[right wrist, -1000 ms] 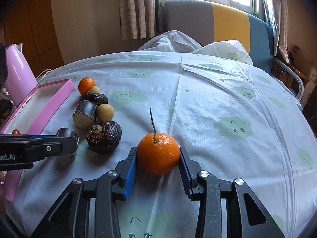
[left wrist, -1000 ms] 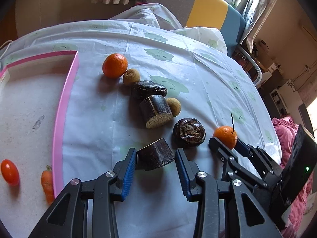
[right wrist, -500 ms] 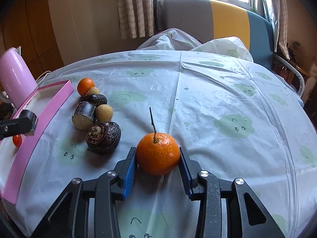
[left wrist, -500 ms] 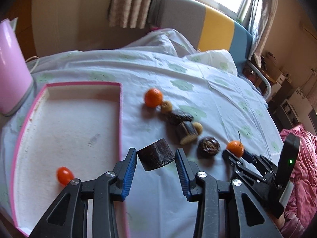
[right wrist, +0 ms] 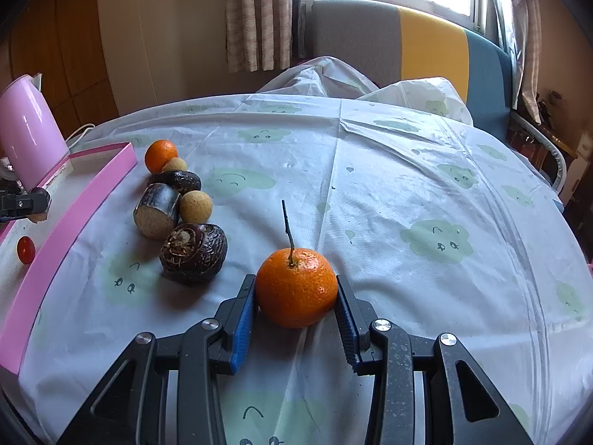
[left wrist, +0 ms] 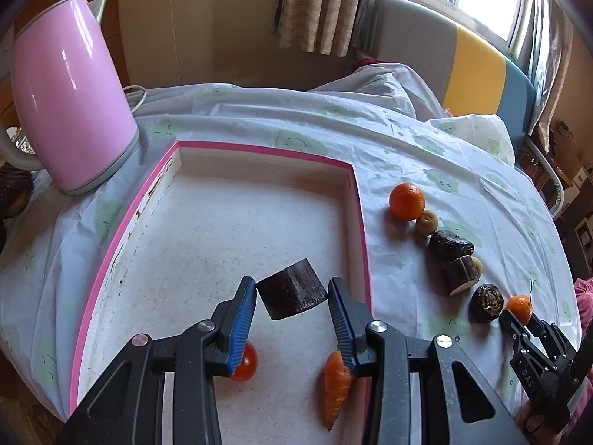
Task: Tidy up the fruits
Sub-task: 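Lower the eggplant slice into the tray and open the left gripper, then lower the mandarin orange into the tray and open the right gripper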
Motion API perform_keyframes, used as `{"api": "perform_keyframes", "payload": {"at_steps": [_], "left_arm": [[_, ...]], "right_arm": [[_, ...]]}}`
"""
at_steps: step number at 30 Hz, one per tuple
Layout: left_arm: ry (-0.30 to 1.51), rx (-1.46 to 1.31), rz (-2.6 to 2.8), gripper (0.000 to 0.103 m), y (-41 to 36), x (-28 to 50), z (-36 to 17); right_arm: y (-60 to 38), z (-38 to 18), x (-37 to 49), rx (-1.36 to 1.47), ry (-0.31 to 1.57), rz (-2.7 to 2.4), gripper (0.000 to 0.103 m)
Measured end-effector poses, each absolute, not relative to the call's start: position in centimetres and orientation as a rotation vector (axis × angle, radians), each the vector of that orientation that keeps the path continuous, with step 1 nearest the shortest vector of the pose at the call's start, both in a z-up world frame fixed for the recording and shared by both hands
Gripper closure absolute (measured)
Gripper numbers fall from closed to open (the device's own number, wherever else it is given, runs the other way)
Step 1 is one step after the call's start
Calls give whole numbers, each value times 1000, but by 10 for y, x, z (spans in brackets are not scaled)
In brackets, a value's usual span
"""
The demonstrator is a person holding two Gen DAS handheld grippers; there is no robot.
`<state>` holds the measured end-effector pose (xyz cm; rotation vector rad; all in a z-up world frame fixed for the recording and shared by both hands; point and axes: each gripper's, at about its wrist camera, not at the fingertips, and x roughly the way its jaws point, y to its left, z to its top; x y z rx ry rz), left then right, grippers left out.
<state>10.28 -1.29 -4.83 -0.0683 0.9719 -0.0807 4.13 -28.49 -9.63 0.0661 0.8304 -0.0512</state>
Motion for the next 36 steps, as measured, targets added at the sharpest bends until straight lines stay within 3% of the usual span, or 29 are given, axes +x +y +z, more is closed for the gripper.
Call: {"api": "perform_keyframes", "payload": {"at_steps": [23,36], "left_arm": [[960,-118,-73,57,7,74,-37],[919,-145,-47,57,35,49,-26]], "right_arm": [[-280,-86,34,66,858,-53,64],[-226,-42,21,46,781,112,64]]}}
